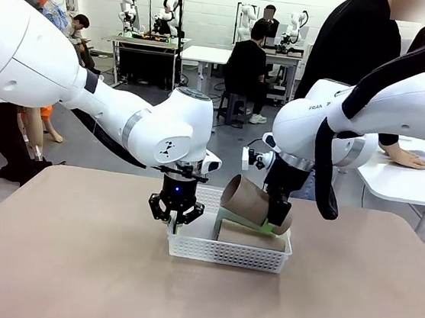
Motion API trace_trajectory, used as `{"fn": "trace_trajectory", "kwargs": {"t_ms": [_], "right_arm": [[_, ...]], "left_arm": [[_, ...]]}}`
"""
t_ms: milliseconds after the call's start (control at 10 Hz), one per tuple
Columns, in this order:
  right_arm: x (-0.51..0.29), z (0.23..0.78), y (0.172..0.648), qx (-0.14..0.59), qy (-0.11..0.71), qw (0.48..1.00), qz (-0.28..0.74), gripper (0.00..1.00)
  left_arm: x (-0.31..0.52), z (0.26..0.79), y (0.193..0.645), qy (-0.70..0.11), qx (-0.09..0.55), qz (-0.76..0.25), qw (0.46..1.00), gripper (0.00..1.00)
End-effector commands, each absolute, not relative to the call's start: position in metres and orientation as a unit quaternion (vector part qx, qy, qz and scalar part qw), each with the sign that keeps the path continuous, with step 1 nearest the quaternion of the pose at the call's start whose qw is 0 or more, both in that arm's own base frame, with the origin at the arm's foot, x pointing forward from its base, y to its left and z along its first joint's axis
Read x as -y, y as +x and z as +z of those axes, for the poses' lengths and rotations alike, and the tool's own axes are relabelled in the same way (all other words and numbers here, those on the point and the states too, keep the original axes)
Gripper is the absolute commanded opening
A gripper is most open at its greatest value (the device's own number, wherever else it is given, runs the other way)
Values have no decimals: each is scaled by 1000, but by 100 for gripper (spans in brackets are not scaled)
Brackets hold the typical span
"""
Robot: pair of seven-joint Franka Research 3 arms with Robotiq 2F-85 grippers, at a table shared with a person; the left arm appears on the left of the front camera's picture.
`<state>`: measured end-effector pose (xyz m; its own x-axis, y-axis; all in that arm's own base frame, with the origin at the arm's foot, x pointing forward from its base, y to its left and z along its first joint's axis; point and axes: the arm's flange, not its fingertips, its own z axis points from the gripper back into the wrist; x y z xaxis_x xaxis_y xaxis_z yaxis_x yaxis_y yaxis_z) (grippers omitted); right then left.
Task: Clean and organize the cups into the basket.
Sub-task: Pick up the Reusable plastic cup from the right side of the table and stack it inside the Organizing basket in the center of the table.
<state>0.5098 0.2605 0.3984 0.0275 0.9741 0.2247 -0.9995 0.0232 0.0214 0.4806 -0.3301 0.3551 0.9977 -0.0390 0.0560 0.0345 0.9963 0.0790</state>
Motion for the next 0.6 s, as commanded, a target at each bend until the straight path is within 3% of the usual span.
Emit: {"fn": "trace_trajectory", "kwargs": {"t_ms": [0,500], "right_arm": [[-259,398,507,74,82,711,695,79],[-259,398,507,74,82,711,695,79]], "left_arm": [[331,355,480,40,29,-20,999,0],[331,355,480,40,29,-20,999,0]]}}
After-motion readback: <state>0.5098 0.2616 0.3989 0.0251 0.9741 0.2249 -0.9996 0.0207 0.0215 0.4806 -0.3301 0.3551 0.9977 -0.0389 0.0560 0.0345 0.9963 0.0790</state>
